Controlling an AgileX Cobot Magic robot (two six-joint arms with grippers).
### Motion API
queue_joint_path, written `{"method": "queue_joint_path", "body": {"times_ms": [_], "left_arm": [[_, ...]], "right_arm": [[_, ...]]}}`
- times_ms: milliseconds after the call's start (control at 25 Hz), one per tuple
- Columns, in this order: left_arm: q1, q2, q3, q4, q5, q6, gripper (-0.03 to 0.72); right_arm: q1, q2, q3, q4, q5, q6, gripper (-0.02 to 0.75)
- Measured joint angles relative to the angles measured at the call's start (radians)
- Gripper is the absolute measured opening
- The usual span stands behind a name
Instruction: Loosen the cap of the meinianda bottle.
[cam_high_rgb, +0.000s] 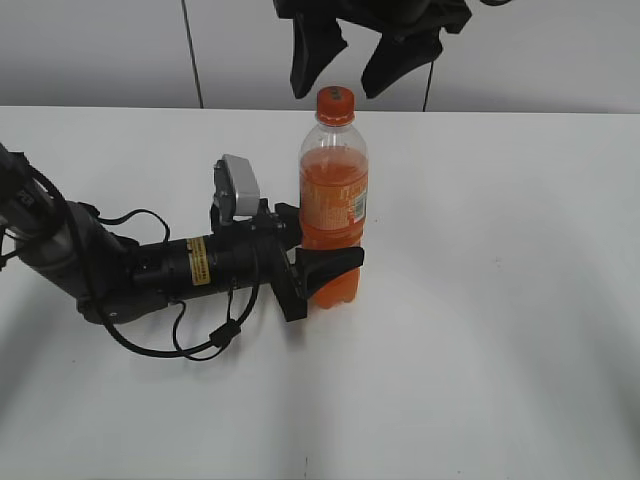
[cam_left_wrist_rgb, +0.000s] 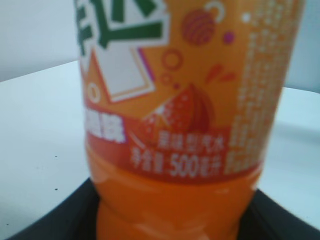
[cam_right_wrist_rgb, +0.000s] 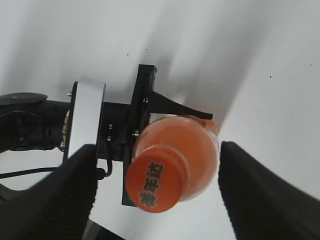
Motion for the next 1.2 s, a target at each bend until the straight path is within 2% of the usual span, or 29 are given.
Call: {"method": "queue_joint_path", "body": {"times_ms": [760,1200], "left_arm": [[0.000,0.000,0.000,0.000,0.000,0.000,0.396],[0.000,0.000,0.000,0.000,0.000,0.000,0.396]], "right_arm": [[0.000,0.000,0.036,-0.028,0.001,-0.002,0.549],[0.022,0.000,0.036,-0.036,0.000,-0.021,0.311]]}}
